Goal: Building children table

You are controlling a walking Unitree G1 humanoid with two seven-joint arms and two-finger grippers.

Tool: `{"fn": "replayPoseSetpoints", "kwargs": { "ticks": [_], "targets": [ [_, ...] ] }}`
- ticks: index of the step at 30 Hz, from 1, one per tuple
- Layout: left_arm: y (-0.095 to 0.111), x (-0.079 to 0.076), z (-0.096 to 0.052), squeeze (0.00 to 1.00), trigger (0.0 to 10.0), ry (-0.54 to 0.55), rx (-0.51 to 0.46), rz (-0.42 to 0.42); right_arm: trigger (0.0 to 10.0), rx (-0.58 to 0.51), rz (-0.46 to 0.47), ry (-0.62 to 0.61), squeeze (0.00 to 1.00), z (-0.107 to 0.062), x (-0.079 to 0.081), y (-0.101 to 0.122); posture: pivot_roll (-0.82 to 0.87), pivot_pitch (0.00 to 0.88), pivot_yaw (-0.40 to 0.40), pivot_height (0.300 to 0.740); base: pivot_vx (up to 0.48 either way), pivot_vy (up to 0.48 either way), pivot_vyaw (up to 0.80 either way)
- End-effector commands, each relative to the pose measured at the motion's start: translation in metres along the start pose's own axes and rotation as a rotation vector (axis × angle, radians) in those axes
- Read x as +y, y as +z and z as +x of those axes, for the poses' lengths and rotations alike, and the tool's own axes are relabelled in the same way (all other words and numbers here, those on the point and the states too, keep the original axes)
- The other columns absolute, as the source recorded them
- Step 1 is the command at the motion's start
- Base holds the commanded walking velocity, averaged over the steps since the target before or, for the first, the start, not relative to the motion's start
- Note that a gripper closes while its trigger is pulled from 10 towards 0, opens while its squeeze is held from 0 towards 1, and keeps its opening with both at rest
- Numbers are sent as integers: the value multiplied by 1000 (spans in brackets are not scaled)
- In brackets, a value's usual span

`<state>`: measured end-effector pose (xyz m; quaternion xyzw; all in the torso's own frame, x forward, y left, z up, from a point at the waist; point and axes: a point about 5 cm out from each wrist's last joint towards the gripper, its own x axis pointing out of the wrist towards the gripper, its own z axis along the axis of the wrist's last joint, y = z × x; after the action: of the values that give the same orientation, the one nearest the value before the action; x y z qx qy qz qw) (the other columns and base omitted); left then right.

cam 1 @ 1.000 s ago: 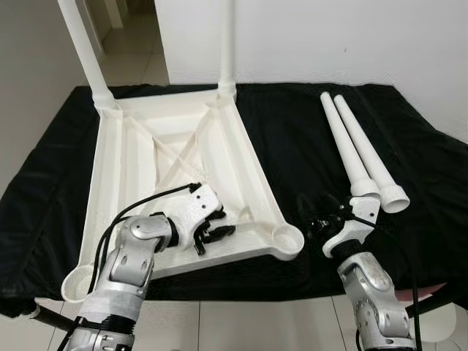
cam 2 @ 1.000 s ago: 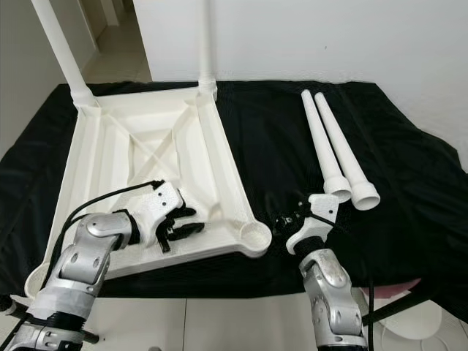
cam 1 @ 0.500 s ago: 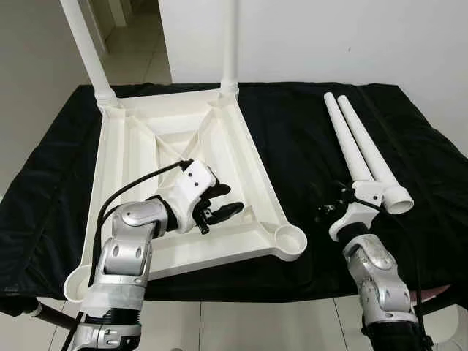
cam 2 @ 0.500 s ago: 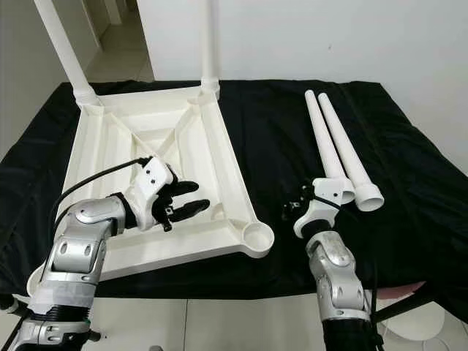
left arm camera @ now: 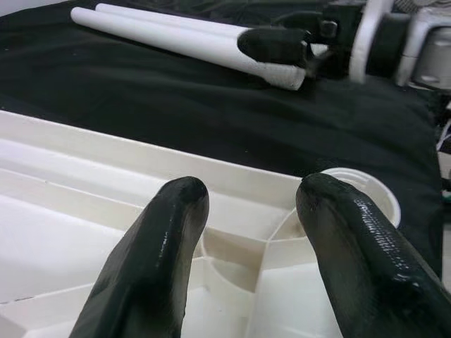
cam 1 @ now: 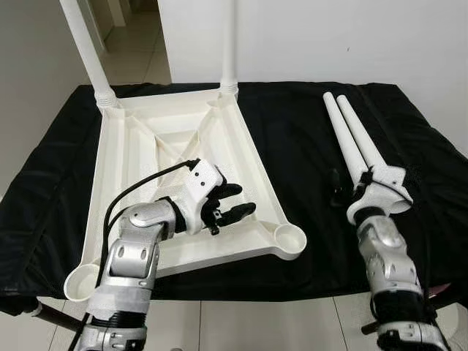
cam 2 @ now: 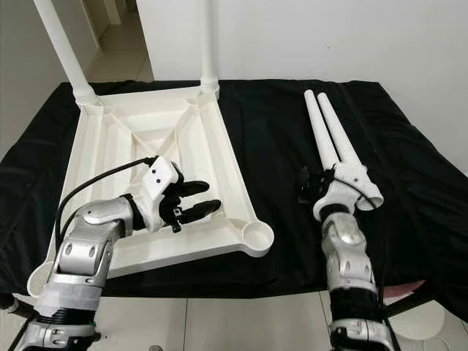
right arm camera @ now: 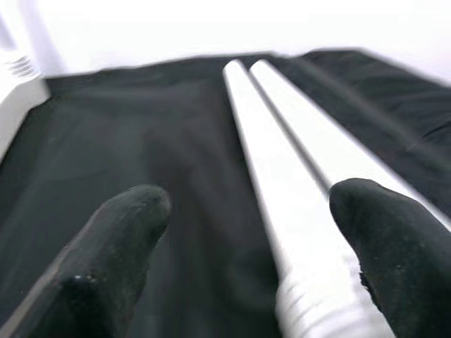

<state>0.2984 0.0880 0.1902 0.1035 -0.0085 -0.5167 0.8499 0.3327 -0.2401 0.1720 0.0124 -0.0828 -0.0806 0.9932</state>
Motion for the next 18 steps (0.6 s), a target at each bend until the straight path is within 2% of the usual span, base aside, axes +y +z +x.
{"fn": "replayPoseSetpoints", "kwargs": {
  "ticks": [1,5,6,10,11,18],
  "targets": [
    [-3,6,-2,0,10000,150,18,-6,10000,15,2,-20,1000,-2,-3,-5,28,93,23,740,0,0,0],
    [-3,5,-2,0,10000,150,18,-7,10000,16,-16,-33,1000,0,-6,-5,28,90,23,740,0,0,0],
    [-3,4,-1,0,10000,147,17,-11,10000,32,-33,-47,0,4,-10,-6,30,88,22,740,0,0,0],
    [-3,3,0,0,10000,144,16,-15,10000,60,-41,-46,0,7,-14,-9,30,90,22,740,0,0,0],
    [-3,0,1,0,10000,138,16,-20,10000,117,-44,5,0,12,-15,-17,31,95,22,740,0,0,0],
    [-4,-2,1,0,10000,136,19,-21,10000,176,-55,49,0,15,-15,-28,39,102,19,740,0,0,0]
  ]
}}
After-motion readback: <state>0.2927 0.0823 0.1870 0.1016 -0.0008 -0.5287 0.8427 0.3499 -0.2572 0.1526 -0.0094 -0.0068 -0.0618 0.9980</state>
